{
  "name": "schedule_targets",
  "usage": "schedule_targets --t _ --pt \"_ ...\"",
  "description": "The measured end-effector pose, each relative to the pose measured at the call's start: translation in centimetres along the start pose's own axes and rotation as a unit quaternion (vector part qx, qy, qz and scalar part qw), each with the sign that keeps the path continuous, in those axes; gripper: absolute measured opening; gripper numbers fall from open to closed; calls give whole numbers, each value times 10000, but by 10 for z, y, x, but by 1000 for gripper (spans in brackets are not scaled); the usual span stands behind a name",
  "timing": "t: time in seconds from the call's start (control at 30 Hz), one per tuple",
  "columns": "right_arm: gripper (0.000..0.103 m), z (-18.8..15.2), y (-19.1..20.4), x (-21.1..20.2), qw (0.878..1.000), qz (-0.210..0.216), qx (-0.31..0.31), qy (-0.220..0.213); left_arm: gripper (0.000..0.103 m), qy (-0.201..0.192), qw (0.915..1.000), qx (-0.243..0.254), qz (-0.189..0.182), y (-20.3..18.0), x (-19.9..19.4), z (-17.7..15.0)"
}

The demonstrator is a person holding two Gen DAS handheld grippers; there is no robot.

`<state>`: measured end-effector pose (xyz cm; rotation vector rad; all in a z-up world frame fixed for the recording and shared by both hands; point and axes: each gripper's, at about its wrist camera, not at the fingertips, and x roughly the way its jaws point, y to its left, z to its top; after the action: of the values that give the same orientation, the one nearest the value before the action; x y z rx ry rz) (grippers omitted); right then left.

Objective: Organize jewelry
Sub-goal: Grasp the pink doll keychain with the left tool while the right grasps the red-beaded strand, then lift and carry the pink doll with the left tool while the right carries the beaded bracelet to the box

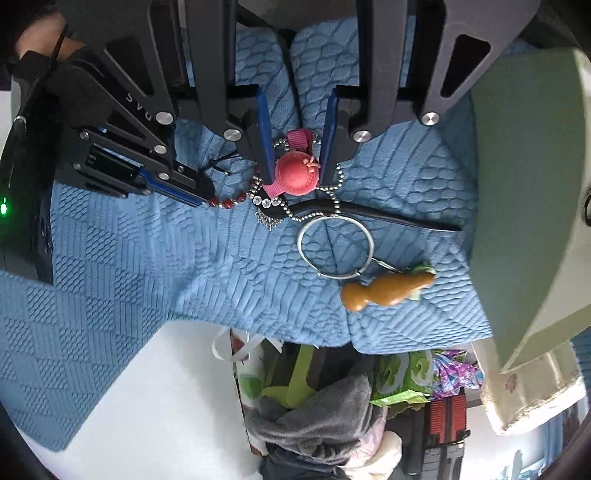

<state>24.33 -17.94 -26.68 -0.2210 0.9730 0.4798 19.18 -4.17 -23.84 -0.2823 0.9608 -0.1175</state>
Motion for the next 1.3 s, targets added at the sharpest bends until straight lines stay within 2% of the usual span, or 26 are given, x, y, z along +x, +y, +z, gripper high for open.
schedule_targets --t 0.13,0.3,0.47,0.6,0.7,0.77,0.83,0.87,1.0,1.2,1.3 --pt "3 -6 5 -13 9998 -150 -61 -84 25 -47 9995 -279 -149 12 -14 -2" --pt "3 -3 7 -26 9995 -168 -142 -220 24 -105 9993 -284 -203 15 -29 3" --pt "3 3 0 -37 9995 -116 32 -304 25 -124 9988 -366 -314 22 -43 4" --pt "4 0 -15 -26 9982 367 474 -8 24 -67 9984 -445 -345 28 -50 -1" --pt "8 -1 -21 -11 9968 536 509 306 25 -110 9990 -329 -295 27 -57 -2" --pt "10 -3 -20 -8 9966 548 506 353 25 -211 9988 -340 -292 29 -61 -2" --pt "22 -6 -15 -2 9970 507 397 438 25 -248 9983 -414 -322 32 -62 -5" --pt "23 -9 -11 3 9975 403 272 519 25 -270 9982 -436 -309 34 -62 -7" --pt "22 -17 -10 17 9975 129 160 674 25 -296 9978 -501 -308 39 -57 -11" --pt "7 -19 -6 18 9983 -43 33 581 25 -185 9975 -597 -315 42 -43 -13" --pt "6 -19 -1 14 9983 -181 -105 550 25 -200 9972 -629 -338 42 -44 -13"
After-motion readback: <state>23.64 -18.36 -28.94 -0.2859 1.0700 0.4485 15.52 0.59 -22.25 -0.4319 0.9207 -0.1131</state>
